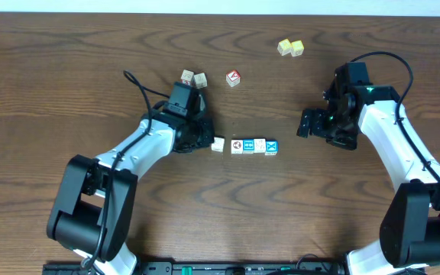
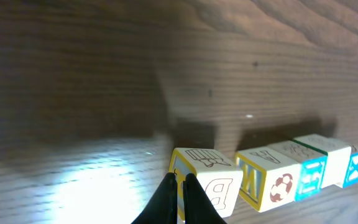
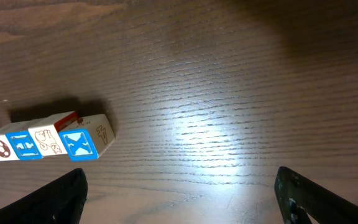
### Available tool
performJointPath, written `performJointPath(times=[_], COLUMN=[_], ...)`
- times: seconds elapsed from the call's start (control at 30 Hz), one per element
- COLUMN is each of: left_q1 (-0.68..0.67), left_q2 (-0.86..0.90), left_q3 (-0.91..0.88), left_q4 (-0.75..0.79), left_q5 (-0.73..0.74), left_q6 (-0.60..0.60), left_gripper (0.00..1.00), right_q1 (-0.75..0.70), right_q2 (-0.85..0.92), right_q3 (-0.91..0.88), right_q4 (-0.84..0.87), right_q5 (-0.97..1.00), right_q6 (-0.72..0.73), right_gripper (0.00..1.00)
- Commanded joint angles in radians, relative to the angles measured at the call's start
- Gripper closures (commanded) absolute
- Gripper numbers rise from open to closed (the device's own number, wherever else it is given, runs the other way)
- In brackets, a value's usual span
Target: Lift 5 blocks
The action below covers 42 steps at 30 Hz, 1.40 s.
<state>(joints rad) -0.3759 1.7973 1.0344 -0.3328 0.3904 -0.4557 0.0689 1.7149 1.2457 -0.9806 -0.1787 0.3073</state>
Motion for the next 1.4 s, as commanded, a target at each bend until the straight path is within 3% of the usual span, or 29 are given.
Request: performJointPath(times=[0.0, 1.37], left_q1=[-0.025, -0.069], left_q2=[0.008, 0.008], left_q3=[-0.010, -0.010], left_q4=[-0.001, -0.050], left_q5=[0.001, 0.001], left_q6=[-0.001, -0.035], left_gripper=[0.93, 0.92], right_q1=[0.005, 0.005], right_q2=[0.006, 0.006], right_q3=[-0.005, -0.005], right_q4=[0.000, -0.003], right_q5=[0.010, 0.010], right_q6=[0.010, 0.010], right_gripper=[0.06, 0.07])
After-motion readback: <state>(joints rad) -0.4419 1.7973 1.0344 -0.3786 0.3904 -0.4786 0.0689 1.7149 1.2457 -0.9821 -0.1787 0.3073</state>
